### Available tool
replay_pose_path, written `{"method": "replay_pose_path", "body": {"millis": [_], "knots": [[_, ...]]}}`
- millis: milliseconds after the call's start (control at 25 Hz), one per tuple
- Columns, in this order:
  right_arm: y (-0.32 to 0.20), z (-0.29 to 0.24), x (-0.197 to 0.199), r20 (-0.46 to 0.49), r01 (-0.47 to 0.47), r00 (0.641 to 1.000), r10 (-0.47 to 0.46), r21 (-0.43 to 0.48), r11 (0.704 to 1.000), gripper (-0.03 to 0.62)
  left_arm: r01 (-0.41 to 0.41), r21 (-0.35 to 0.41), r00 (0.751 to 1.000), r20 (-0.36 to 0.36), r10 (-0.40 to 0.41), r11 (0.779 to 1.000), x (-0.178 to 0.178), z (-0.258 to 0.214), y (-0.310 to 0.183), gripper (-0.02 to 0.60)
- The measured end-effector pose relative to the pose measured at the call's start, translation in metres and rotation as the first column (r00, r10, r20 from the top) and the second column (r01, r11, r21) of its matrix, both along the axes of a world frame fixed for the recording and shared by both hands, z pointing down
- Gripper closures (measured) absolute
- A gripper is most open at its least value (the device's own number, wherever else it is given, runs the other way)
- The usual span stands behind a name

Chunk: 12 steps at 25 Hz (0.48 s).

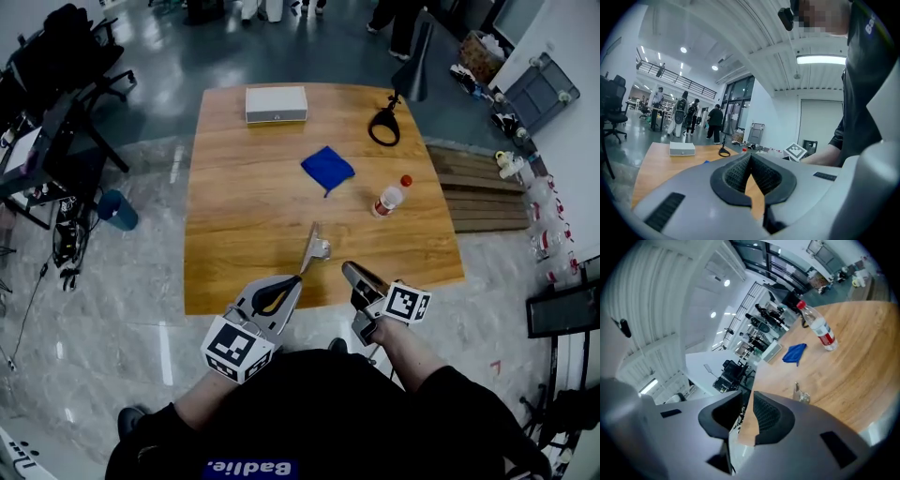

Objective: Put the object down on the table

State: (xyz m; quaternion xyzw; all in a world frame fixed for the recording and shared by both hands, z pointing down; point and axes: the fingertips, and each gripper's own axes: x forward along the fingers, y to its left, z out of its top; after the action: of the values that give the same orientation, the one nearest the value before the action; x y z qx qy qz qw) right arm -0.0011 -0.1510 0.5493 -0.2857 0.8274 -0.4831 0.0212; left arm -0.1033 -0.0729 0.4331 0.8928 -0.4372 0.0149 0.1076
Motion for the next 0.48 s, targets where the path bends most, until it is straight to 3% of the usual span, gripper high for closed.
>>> {"method": "replay_pose_path", "body": {"millis": [120,200,320,480], "knots": [[0.006,-0.034,0.006,-0.031,0.101,0.995,-0.097,0.145,0.984,0.517,0.044,0.000,0.999,0.008,-0.044,0.999,0.020,-0.007,-0.004,0.574],[0.011,-0.056,0.016,-0.088,0.175,0.984,-0.158,0.258,0.950,0.517,0.082,0.003,0.997,0.011,-0.082,0.997,0.033,-0.012,-0.009,0.574],[0.017,-0.086,0.034,-0.176,0.275,0.960,-0.220,0.425,0.862,0.528,0.129,0.015,0.991,0.039,-0.129,0.992,0.055,-0.020,-0.016,0.574],[0.031,-0.116,0.054,-0.231,0.364,0.931,-0.282,0.571,0.736,0.547,0.174,-0.002,0.984,0.033,-0.173,0.985,0.090,-0.027,-0.014,0.574]]}}
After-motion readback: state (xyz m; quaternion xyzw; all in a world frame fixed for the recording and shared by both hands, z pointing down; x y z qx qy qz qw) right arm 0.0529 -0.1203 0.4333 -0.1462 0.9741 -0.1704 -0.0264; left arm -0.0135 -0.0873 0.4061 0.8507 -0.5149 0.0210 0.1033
